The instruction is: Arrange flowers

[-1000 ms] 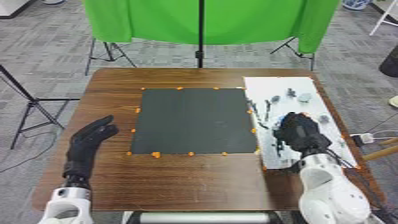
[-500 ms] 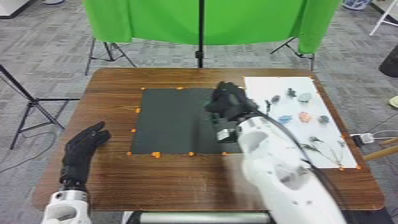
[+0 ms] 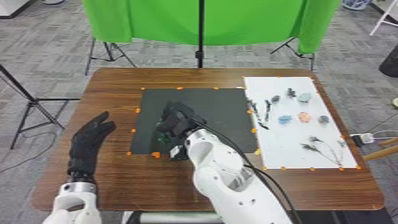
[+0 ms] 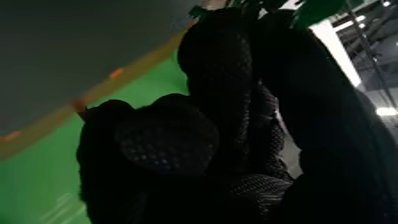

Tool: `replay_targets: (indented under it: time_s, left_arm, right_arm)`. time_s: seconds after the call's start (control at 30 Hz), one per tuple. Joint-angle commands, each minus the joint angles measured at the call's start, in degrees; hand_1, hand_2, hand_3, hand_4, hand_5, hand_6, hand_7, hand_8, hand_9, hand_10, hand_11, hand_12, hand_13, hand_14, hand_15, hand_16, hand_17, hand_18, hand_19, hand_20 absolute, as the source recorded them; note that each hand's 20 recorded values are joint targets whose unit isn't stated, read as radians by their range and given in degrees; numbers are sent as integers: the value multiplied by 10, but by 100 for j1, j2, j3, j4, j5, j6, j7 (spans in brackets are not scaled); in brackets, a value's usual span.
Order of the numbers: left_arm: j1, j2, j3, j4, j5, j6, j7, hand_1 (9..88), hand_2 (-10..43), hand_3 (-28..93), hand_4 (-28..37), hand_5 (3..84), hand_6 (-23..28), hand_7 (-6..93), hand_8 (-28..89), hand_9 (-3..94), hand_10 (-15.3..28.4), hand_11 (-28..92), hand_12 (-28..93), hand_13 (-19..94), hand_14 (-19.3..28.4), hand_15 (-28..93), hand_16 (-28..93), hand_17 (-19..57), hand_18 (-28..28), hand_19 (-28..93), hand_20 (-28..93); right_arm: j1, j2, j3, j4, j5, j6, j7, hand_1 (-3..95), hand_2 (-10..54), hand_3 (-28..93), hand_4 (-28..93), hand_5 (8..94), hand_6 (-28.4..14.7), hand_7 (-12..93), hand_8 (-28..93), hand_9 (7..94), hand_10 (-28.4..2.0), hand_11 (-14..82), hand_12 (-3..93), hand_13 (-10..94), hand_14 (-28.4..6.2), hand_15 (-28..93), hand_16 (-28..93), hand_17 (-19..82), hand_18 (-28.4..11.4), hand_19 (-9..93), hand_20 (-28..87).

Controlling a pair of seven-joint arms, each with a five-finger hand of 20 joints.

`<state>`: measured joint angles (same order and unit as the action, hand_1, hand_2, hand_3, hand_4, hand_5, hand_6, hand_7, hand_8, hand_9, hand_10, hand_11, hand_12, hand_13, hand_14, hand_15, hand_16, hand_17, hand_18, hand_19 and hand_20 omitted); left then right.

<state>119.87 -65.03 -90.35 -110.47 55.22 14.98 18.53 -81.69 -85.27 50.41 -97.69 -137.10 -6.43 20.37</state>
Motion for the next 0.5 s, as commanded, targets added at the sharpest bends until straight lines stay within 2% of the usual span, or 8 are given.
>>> replay_targets:
  time_s: [0.03, 0.13, 0.23, 0.43, 0.5]
  left_arm:
    - [-182, -8, 127, 43, 12, -151, -44, 268, -13, 651, -178, 456, 22, 147, -50, 459, 130, 194, 165, 391, 154, 134, 42, 110, 105, 26, 230]
    - [-161, -10, 109, 28, 12, -164, -46, 269, -14, 652, -174, 456, 21, 148, -50, 459, 130, 194, 165, 391, 154, 136, 42, 109, 105, 26, 230]
    - [-182, -22, 126, 33, 7, -193, -65, 271, -16, 652, -171, 455, 21, 147, -50, 458, 130, 195, 166, 391, 154, 137, 43, 108, 105, 26, 229]
    - [-241, -10, 151, 51, 66, -328, -112, 272, -22, 651, -166, 453, 22, 144, -50, 457, 130, 194, 166, 392, 154, 140, 43, 107, 105, 26, 229]
    - [-229, -17, 142, 40, 62, -314, -98, 273, -23, 650, -164, 453, 23, 143, -49, 456, 129, 195, 167, 392, 154, 140, 44, 106, 105, 26, 228]
  right_arm:
    - [65, -169, 127, 423, -300, 93, 24, 578, -95, 498, 43, 816, -32, 332, 184, 926, -112, 409, 204, 937, -15, 607, 202, 735, -55, 927, 371]
    - [59, -157, 126, 448, -265, 20, 55, 574, -95, 482, 47, 816, -32, 333, 179, 927, -111, 405, 204, 937, -17, 603, 204, 733, -55, 924, 366]
    - [57, -181, 122, 486, -306, -40, 13, 575, -95, 368, 76, 816, -36, 324, 177, 924, -114, 393, 204, 937, -20, 585, 209, 732, -53, 920, 357]
    - [50, -248, 174, 533, -367, -124, 48, 467, -95, 487, -40, 814, -33, 317, 113, 923, -117, 388, 201, 937, -24, 578, 208, 731, -54, 917, 351]
    - [64, -246, 197, 545, -380, -98, 15, 433, -95, 523, -71, 815, -32, 344, -47, 923, -117, 386, 202, 937, -25, 577, 209, 730, -54, 914, 355]
